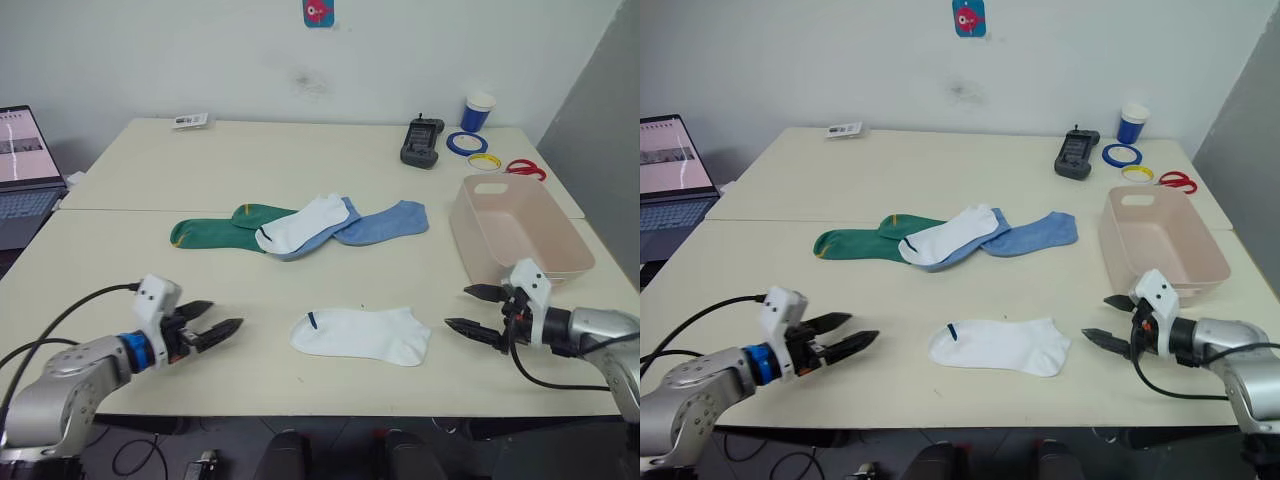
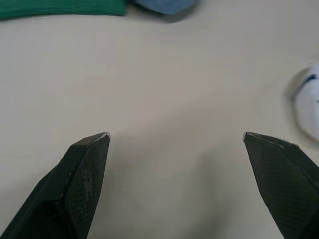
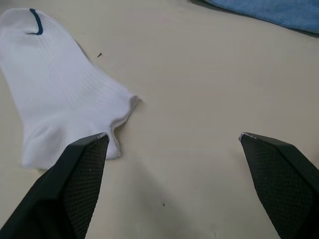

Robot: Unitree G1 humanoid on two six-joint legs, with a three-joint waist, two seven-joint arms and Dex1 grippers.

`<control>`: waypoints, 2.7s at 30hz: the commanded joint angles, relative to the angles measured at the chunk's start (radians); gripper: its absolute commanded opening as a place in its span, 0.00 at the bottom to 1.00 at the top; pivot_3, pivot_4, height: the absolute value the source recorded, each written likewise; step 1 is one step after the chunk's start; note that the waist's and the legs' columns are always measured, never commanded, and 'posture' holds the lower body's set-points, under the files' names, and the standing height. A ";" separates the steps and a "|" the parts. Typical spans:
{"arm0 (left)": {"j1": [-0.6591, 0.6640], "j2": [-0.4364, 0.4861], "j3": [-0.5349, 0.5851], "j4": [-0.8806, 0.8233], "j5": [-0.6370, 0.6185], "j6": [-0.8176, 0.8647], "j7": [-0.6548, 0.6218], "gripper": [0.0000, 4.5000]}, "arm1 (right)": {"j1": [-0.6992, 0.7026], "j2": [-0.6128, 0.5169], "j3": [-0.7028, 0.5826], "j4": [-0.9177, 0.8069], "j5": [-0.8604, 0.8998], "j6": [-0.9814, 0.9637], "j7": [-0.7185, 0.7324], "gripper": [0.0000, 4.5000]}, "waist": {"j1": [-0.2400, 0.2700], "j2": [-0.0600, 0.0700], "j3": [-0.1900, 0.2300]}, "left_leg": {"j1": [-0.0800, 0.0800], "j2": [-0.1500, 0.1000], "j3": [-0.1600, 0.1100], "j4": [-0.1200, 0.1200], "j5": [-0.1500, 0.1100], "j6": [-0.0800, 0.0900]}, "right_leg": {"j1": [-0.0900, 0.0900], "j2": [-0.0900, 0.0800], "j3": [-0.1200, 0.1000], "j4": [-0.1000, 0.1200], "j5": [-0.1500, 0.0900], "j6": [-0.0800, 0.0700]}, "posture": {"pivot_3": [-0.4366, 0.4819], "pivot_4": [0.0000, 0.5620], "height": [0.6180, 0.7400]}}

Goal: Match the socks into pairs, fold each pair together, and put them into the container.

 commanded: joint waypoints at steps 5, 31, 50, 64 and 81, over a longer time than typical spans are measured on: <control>0.042 -0.076 0.036 -0.022 0.053 -0.183 0.047 0.99 | 0.078 0.077 0.011 -0.099 -0.081 -0.166 -0.112 1.00 | -0.001 0.000 0.000 | 0.000 0.000 0.000 0.000 0.000 0.000 | 0.000 0.000 0.000 0.000 0.000 0.000 | 0.48 0.27 1.00; 0.067 -0.239 0.065 -0.209 -0.053 -0.062 0.309 0.99 | -0.501 0.329 0.380 0.005 -0.186 -0.059 -0.230 1.00 | -0.002 -0.002 -0.001 | 0.000 0.000 -0.001 0.000 0.000 0.000 | 0.000 0.000 -0.002 0.001 0.001 -0.003 | 0.48 0.27 1.00; -0.566 -0.281 -0.171 0.346 0.132 -0.038 0.403 0.95 | -0.418 0.317 0.343 -0.081 -0.217 -0.010 -0.311 1.00 | -0.009 -0.003 0.000 | 0.000 -0.001 -0.001 0.000 0.000 0.000 | -0.001 0.002 -0.003 0.003 0.001 -0.003 | 0.48 0.27 1.00; -0.618 -0.313 -0.173 0.430 0.157 -0.077 0.386 0.01 | -0.402 0.315 0.326 -0.112 -0.218 0.020 -0.327 1.00 | -0.005 -0.004 0.000 | 0.000 -0.001 -0.002 0.000 0.001 -0.002 | -0.001 0.001 -0.003 0.004 0.001 -0.003 | 0.48 0.27 1.00; -0.632 -0.315 -0.078 0.262 -0.056 0.042 0.287 0.01 | -0.407 0.324 0.338 -0.085 -0.223 -0.008 -0.316 1.00 | -0.005 -0.004 0.000 | 0.000 0.000 -0.002 0.000 0.002 -0.003 | -0.001 0.001 -0.003 0.004 0.001 -0.003 | 0.48 0.27 1.00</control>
